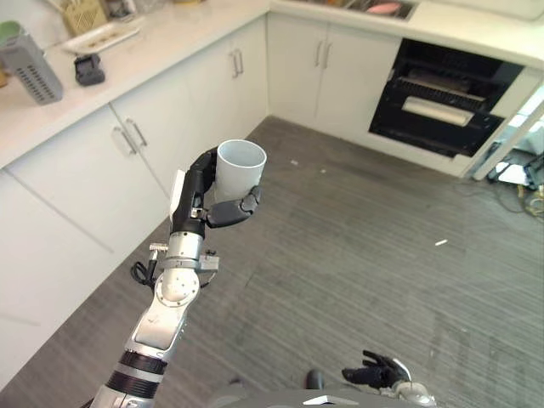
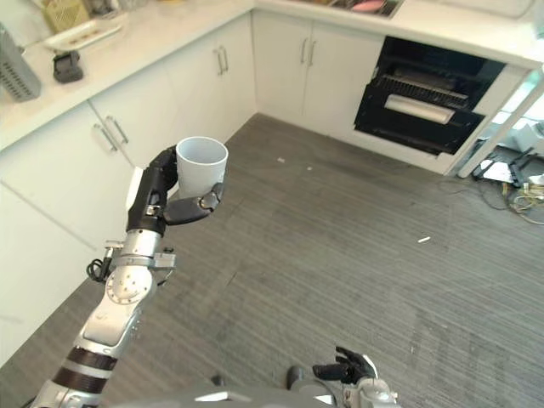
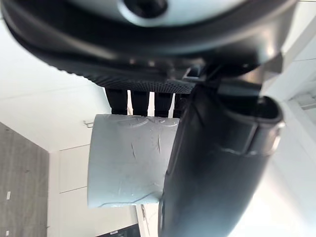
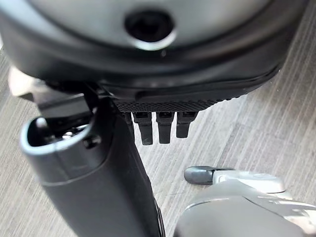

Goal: Place the dishes in the dishwasher.

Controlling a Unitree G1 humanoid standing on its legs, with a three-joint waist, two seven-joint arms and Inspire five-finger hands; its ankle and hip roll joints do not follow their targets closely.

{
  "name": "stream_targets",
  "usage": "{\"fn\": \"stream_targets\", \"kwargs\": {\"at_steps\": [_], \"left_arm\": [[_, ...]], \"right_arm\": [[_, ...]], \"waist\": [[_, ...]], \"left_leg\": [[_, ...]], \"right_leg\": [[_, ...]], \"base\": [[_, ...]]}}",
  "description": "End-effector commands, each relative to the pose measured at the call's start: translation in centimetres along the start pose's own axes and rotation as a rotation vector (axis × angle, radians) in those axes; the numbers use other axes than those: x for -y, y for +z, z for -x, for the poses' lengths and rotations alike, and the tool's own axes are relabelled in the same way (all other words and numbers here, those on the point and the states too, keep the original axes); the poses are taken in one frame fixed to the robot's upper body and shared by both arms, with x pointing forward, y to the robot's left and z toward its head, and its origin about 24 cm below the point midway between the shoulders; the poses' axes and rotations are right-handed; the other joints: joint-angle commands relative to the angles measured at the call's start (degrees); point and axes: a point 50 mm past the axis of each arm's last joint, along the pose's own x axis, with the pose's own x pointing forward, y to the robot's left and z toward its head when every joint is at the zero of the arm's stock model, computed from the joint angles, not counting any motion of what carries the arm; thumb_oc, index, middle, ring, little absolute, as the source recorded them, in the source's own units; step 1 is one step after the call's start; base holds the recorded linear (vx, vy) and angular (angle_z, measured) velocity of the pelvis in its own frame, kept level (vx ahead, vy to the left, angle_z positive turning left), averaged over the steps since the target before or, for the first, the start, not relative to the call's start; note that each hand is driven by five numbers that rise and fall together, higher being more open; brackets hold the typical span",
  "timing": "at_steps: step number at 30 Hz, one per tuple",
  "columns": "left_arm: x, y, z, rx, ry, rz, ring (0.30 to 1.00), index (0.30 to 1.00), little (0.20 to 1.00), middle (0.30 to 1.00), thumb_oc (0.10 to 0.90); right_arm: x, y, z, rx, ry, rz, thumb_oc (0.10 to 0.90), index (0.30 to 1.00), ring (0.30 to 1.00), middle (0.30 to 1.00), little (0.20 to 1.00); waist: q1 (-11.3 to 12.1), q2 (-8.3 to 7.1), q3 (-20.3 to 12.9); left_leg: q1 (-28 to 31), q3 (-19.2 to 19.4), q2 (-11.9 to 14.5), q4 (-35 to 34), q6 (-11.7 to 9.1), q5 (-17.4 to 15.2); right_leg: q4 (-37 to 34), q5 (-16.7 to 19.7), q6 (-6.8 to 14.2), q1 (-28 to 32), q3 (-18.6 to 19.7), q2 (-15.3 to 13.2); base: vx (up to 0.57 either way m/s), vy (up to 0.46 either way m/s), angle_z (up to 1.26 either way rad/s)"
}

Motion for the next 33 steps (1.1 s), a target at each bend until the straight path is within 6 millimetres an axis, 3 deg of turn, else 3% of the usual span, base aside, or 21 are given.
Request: {"fn": "stream_targets", "kwargs": {"at_steps": [1, 3, 4, 5, 6, 8, 9, 11, 13, 14, 15, 17, 18, 19, 20, 24, 27, 28, 30, 31, 33], "left_arm": [[-1.6, 3.9, -1.0, 0.229, 0.073, 0.080, 0.300, 0.300, 0.300, 0.300, 0.400], [-1.6, 3.9, -1.0, 0.228, 0.073, 0.079, 0.300, 0.300, 0.300, 0.300, 0.400], [-2.3, 3.7, -0.4, 0.217, 0.082, 0.044, 0.300, 0.300, 0.300, 0.300, 0.400], [-2.3, 3.7, -0.3, 0.216, 0.082, 0.044, 0.300, 0.300, 0.300, 0.300, 0.400], [-2.6, 3.2, 0.0, 0.191, 0.092, 0.032, 0.300, 0.300, 0.300, 0.300, 0.400], [-2.6, 3.2, 0.0, 0.190, 0.092, 0.031, 0.300, 0.300, 0.300, 0.300, 0.400], [-2.9, 2.4, 0.6, 0.146, 0.108, 0.042, 0.300, 0.300, 0.300, 0.300, 0.400], [-2.9, 2.4, 0.7, 0.142, 0.097, 0.036, 0.300, 0.300, 0.300, 0.300, 0.400], [-2.7, 2.6, 0.6, 0.149, 0.069, 0.009, 0.300, 0.300, 0.300, 0.300, 0.400], [-2.7, 2.6, 0.6, 0.149, 0.069, 0.008, 0.300, 0.300, 0.300, 0.300, 0.400], [-2.1, 2.8, 0.2, 0.157, 0.020, -0.003, 0.300, 0.300, 0.300, 0.300, 0.400], [-1.1, 2.5, -0.1, 0.140, -0.042, 0.003, 0.300, 0.300, 0.300, 0.300, 0.400], [-0.7, 2.6, -0.4, 0.143, -0.069, -0.005, 0.300, 0.300, 0.300, 0.300, 0.400], [-0.1, 2.3, -0.4, 0.131, -0.108, -0.012, 0.300, 0.300, 0.300, 0.300, 0.400], [0.2, 2.4, -0.4, 0.135, -0.129, -0.007, 0.300, 0.300, 0.300, 0.300, 0.400], [0.4, 2.2, -0.4, 0.123, -0.143, 0.010, 0.300, 0.300, 0.300, 0.300, 0.400], [-0.2, 1.6, -0.4, 0.094, -0.116, 0.012, 0.300, 0.300, 0.300, 0.300, 0.400], [-0.2, 1.8, -0.5, 0.108, -0.116, -0.011, 0.300, 0.300, 0.300, 0.300, 0.400], [-0.1, 2.0, -0.6, 0.118, -0.122, -0.021, 0.300, 0.300, 0.300, 0.300, 0.400], [0.3, 2.0, -0.6, 0.127, -0.135, -0.026, 0.300, 0.300, 0.300, 0.300, 0.400], [0.7, 2.2, -0.6, 0.133, -0.139, -0.004, 0.300, 0.300, 0.300, 0.300, 0.400]], "right_arm": [[2.0, 2.6, -0.2, 0.088, -0.056, 0.048, 0.800, 0.900, 0.900, 0.900, 0.900], [2.0, 2.6, -0.2, 0.087, -0.056, 0.048, 0.800, 0.900, 0.900, 0.900, 0.900], [2.1, 2.1, -0.2, 0.064, -0.067, 0.058, 0.800, 0.900, 0.900, 0.900, 0.900], [2.1, 2.0, -0.2, 0.063, -0.067, 0.059, 0.800, 0.900, 0.900, 0.900, 0.900], [1.5, 1.9, -0.3, 0.054, -0.043, 0.127, 0.800, 0.900, 0.900, 0.900, 0.900], [1.5, 1.9, -0.3, 0.054, -0.042, 0.128, 0.800, 0.900, 0.900, 0.900, 0.900], [1.0, 1.5, -0.3, 0.033, -0.025, 0.157, 0.800, 0.900, 0.900, 0.900, 0.900], [0.5, 0.9, -0.2, 0.018, -0.016, 0.143, 0.800, 0.900, 0.900, 0.900, 0.900], [0.1, 0.9, -0.3, 0.018, -0.010, 0.122, 0.800, 0.900, 0.900, 0.900, 0.900], [0.0, 0.9, -0.3, 0.018, -0.009, 0.122, 0.800, 0.900, 0.900, 0.900, 0.900], [-0.8, 1.1, -0.4, 0.024, 0.016, 0.141, 0.800, 0.900, 0.900, 0.900, 0.900], [-1.2, 1.0, -0.3, 0.026, 0.030, 0.159, 0.800, 0.900, 0.900, 0.900, 0.900], [-1.2, 1.5, -0.3, 0.047, 0.027, 0.157, 0.800, 0.900, 0.900, 0.900, 0.900], [-0.9, 2.7, -0.4, 0.087, 0.011, 0.146, 0.800, 0.900, 0.900, 0.900, 0.900], [-0.7, 3.5, -0.5, 0.107, -0.005, 0.141, 0.800, 0.900, 0.900, 0.900, 0.900], [-0.6, 4.9, -0.5, 0.163, -0.028, 0.185, 0.800, 0.900, 0.900, 0.900, 0.900], [0.5, 5.6, -0.3, 0.204, -0.085, 0.171, 0.800, 0.900, 0.900, 0.900, 0.900], [2.4, 7.6, 0.1, 0.287, -0.173, 0.134, 0.800, 0.900, 0.900, 0.900, 0.900], [2.8, 8.5, 0.3, 0.327, -0.196, 0.133, 0.800, 0.900, 0.900, 0.900, 0.900], [3.9, 11.2, 1.2, 0.445, -0.258, 0.119, 0.800, 0.900, 0.900, 0.900, 0.900], [4.3, 12.2, 1.8, 0.503, -0.286, 0.112, 0.800, 0.900, 0.900, 0.900, 0.900]], "waist": [[2.3, -0.02, -1.8], [2.4, -0.24, -1.9], [4.4, 1.58, -2.3], [4.6, 1.30, -2.4], [6.6, 1.28, -2.8], [6.7, 1.11, -3.0], [7.3, 1.18, -4.6], [8.2, 0.40, -5.8], [8.1, -1.09, -6.7], [8.4, -0.92, -6.9], [8.4, -2.31, -7.6], [6.7, -1.30, -7.5], [5.4, -0.03, -7.0], [3.2, 1.57, -5.5], [1.8, 2.24, -5.0], [-1.4, 2.94, -3.8], [-4.1, 1.99, -4.0], [-5.2, 1.30, -4.7], [-5.5, 1.41, -5.1], [-6.4, 1.92, -6.0], [-7.2, 2.16, -6.4]], "left_leg": [[-2.7, 1.9, -1.6, -3.2, 2.1, 1.1], [-2.3, 2.2, -1.8, -3.5, 2.3, 1.0], [-5.5, 6.2, 1.0, -21.8, 2.4, 4.2], [-4.6, 6.6, 0.6, -23.3, 2.4, 4.9], [-6.9, 8.2, 2.4, -32.4, 2.1, 8.3], [-6.9, 8.4, 2.3, -32.4, 2.1, 8.3], [-6.4, 9.2, 3.2, -32.2, 2.3, 9.1], [-4.8, 9.9, 2.5, -32.2, 3.0, 12.3], [-2.5, 10.2, -0.1, -32.3, 4.6, 11.4], [-2.7, 10.4, 0.2, -32.4, 4.6, 11.6], [-0.4, 10.6, -2.3, -32.4, 6.4, 9.5], [3.0, 10.0, -2.8, -33.1, 7.7, 7.2], [4.7, 9.4, -2.2, -33.3, 8.2, 6.0], [8.7, 8.8, -2.1, -33.5, 9.3, 3.4], [10.1, 8.6, -2.2, -33.5, 9.3, 2.2], [15.0, 9.5, -2.0, -33.5, 8.5, -0.9], [20.3, 11.2, -2.8, -33.5, 7.1, -5.1], [22.8, 13.3, -2.9, -33.5, 6.2, -6.8], [23.5, 13.7, -3.0, -33.5, 6.0, -7.2], [26.5, 13.6, -3.3, -33.5, 6.1, -8.8], [28.0, 12.7, -3.3, -31.9, 5.9, -9.6]], "right_leg": [[-3.6, -2.3, 2.7, 7.1, 0.3, 2.8], [-3.8, -2.4, 2.8, 7.4, 0.4, 2.5], [-4.6, -5.3, 4.2, 10.9, 0.5, 3.4], [-4.6, -5.5, 4.3, 10.9, 0.6, 3.0], [-4.2, -8.0, 5.0, 14.1, 1.8, 2.5], [-4.0, -8.2, 5.0, 13.9, 1.9, 2.3], [-3.2, -10.4, 5.3, 16.3, 3.2, 2.5], [0.3, -9.9, 6.4, 17.1, 2.9, 1.1], [7.5, -5.4, 9.0, 14.7, 2.3, -0.7], [7.5, -5.1, 9.0, 14.3, 2.7, -0.5], [15.7, 5.5, 13.1, 11.1, 3.8, -1.7], [26.9, 13.2, 15.4, 6.6, 4.4, -0.4], [33.8, 14.4, 15.6, 3.2, 4.8, 1.2], [42.0, 13.3, 15.2, -3.9, 2.1, 1.3], [43.0, 11.5, 14.3, -7.2, 1.1, 1.2], [35.1, 6.8, 12.1, -14.0, -5.0, -1.0], [20.2, 6.4, 11.7, -17.4, -13.5, -3.6], [12.8, 6.8, 11.7, -18.7, -19.3, -4.3], [11.2, 7.5, 11.4, -18.7, -21.8, -4.3], [10.9, 7.6, 10.4, -18.5, -22.7, -3.9], [10.2, 5.8, 9.2, -17.2, -20.3, -2.7]], "base": [[0.21, 0.016, -0.26], [0.34, 0.090, -0.12], [0.48, 0.162, 0.13], [0.86, 0.257, 0.08], [0.40, 0.096, 0.05], [0.37, 0.086, -0.15], [0.56, 0.109, -0.31], [0.61, 0.141, -0.25], [0.37, 0.135, -0.40], [0.41, 0.166, -0.34], [0.39, 0.174, -0.14], [0.48, 0.226, 0.00], [0.55, 0.326, 0.32], [0.58, 0.319, 0.56], [0.43, 0.237, 0.69], [0.43, 0.095, 0.04], [0.57, -0.038, 0.04], [0.43, -0.057, 0.04], [0.41, -0.063, -0.08], [0.43, -0.064, -0.11], [0.41, -0.117, -0.42]]}}
